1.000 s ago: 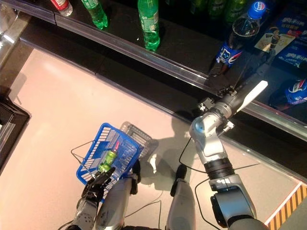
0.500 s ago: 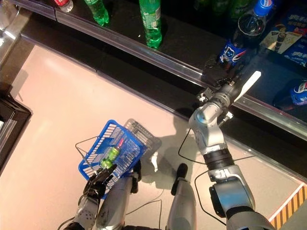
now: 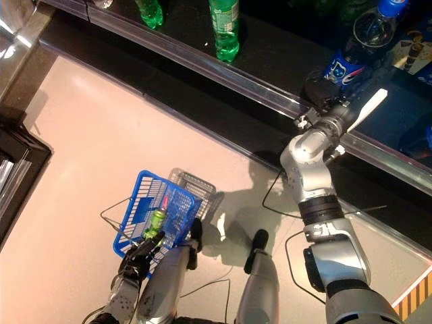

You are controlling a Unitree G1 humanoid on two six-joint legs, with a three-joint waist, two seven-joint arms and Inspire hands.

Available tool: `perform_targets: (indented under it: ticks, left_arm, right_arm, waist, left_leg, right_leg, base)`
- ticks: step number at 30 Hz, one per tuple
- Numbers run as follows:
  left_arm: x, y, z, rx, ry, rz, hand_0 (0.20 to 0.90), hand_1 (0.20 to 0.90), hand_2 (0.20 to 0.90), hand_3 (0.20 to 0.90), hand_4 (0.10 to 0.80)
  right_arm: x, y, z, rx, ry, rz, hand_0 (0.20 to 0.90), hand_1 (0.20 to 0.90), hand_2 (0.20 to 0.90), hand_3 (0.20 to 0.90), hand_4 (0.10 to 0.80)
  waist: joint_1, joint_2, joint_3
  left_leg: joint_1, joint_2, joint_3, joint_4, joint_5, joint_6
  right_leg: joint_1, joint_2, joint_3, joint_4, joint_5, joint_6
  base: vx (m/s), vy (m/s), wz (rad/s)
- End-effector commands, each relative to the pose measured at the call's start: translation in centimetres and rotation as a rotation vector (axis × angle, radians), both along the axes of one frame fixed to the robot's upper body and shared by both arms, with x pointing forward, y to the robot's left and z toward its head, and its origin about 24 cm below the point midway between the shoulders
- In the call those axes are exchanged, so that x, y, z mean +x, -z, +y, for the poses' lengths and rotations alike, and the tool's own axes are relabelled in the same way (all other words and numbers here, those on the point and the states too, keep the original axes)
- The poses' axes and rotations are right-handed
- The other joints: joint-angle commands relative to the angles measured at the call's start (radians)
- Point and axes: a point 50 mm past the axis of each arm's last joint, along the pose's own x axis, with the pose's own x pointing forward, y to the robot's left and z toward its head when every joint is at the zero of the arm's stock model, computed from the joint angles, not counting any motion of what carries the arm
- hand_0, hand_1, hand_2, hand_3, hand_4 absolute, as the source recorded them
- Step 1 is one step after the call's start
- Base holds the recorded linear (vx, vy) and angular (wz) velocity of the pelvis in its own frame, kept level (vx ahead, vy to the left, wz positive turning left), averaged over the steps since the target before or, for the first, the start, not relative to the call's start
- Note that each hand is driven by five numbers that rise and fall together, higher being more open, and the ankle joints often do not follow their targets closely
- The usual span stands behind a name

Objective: Pick up the drink and place into the basket.

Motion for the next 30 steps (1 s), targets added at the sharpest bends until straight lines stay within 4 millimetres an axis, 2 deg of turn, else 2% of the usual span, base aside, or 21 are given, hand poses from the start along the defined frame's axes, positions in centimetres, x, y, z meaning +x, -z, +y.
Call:
perform_targets:
  ticks: [1, 9, 11, 12, 13, 18, 25, 30]
  left_arm:
    - [-0.8, -0.9, 1.5, 0.052, -0.001, -0.086, 0.3, 0.3, 0.3, 0.2, 0.1]
    - [-0.9, -1.0, 2.2, 0.058, 0.011, -0.085, 0.3, 0.3, 0.3, 0.2, 0.1]
    - [-0.9, -1.0, 2.2, 0.058, 0.013, -0.086, 0.3, 0.3, 0.3, 0.2, 0.1]
    - [-0.9, -1.0, 2.3, 0.058, 0.013, -0.087, 0.3, 0.3, 0.3, 0.2, 0.1]
    - [-0.9, -1.0, 2.3, 0.058, 0.013, -0.087, 0.3, 0.3, 0.3, 0.2, 0.1]
    - [-0.9, -1.1, 2.7, 0.062, 0.014, -0.103, 0.3, 0.3, 0.3, 0.2, 0.1]
    - [-0.7, -1.9, 3.6, 0.064, -0.029, -0.174, 0.3, 0.3, 0.3, 0.2, 0.1]
    - [-0.1, -2.9, 4.4, 0.079, -0.069, -0.251, 0.3, 0.3, 0.3, 0.2, 0.1]
  right_arm:
    - [-2.0, -9.6, -1.6, -0.093, 0.037, -0.325, 0.9, 0.9, 0.9, 0.9, 0.8]
    - [-1.5, -11.1, -3.2, -0.084, 0.027, -0.311, 0.9, 0.9, 0.9, 0.9, 0.8]
    - [-1.5, -11.2, -3.3, -0.085, 0.023, -0.31, 0.796, 0.796, 0.796, 0.779, 0.679]
    - [-1.4, -11.4, -3.4, -0.088, 0.017, -0.307, 0.526, 0.526, 0.526, 0.464, 0.364]
    - [-1.4, -11.5, -3.4, -0.09, 0.011, -0.304, 0.3, 0.3, 0.3, 0.2, 0.1]
    - [-1.4, -12.2, -3.6, -0.104, 0.004, -0.312, 0.3, 0.3, 0.3, 0.2, 0.1]
    - [-1.7, -12.3, -3.9, -0.108, -0.015, -0.333, 0.3, 0.3, 0.3, 0.2, 0.1]
    - [-2.3, -12.6, -3.1, -0.163, -0.053, -0.39, 0.3, 0.3, 0.3, 0.2, 0.1]
  waist:
    - [0.004, 0.009, -0.018]
    - [0.022, 0.012, -0.018]
    - [0.024, 0.012, -0.018]
    - [0.026, 0.013, -0.018]
    - [0.028, 0.013, -0.018]
    - [0.037, 0.012, -0.018]
    - [0.034, 0.007, -0.018]
    - [0.03, 0.0, -0.018]
  left_leg:
    - [-0.061, -0.01, -0.094, 0.129, -0.045, -0.021]
    - [-0.071, -0.015, -0.102, 0.132, -0.051, -0.018]
    - [-0.071, -0.016, -0.103, 0.131, -0.051, -0.017]
    - [-0.073, -0.019, -0.105, 0.132, -0.051, -0.017]
    - [-0.075, -0.019, -0.106, 0.133, -0.051, -0.016]
    - [-0.083, -0.023, -0.109, 0.136, -0.054, -0.014]
    - [-0.081, -0.02, -0.105, 0.159, -0.06, -0.013]
    - [-0.069, -0.017, -0.104, 0.184, -0.064, -0.016]
  right_leg:
    - [-0.003, 0.008, -0.041, -0.051, 0.047, -0.041]
    - [-0.014, 0.002, -0.05, -0.036, 0.042, -0.041]
    - [-0.015, 0.002, -0.052, -0.035, 0.041, -0.042]
    - [-0.016, 0.001, -0.053, -0.033, 0.04, -0.042]
    - [-0.017, 0.0, -0.054, -0.031, 0.039, -0.043]
    - [-0.027, 0.0, -0.058, -0.018, 0.033, -0.045]
    - [-0.027, 0.002, -0.06, 0.012, 0.015, -0.052]
    - [-0.013, 0.005, -0.063, 0.044, -0.009, -0.062]
  base:
    - [-0.012, -0.006, 0.1]
    - [-0.003, -0.002, 0.03]
    - [0.0, 0.0, 0.0]
    - [0.0, 0.0, 0.0]
    - [0.0, 0.0, 0.0]
    - [-0.018, 0.008, 0.11]
    - [-0.005, 0.003, 0.03]
    - [-0.031, 0.017, 0.01]
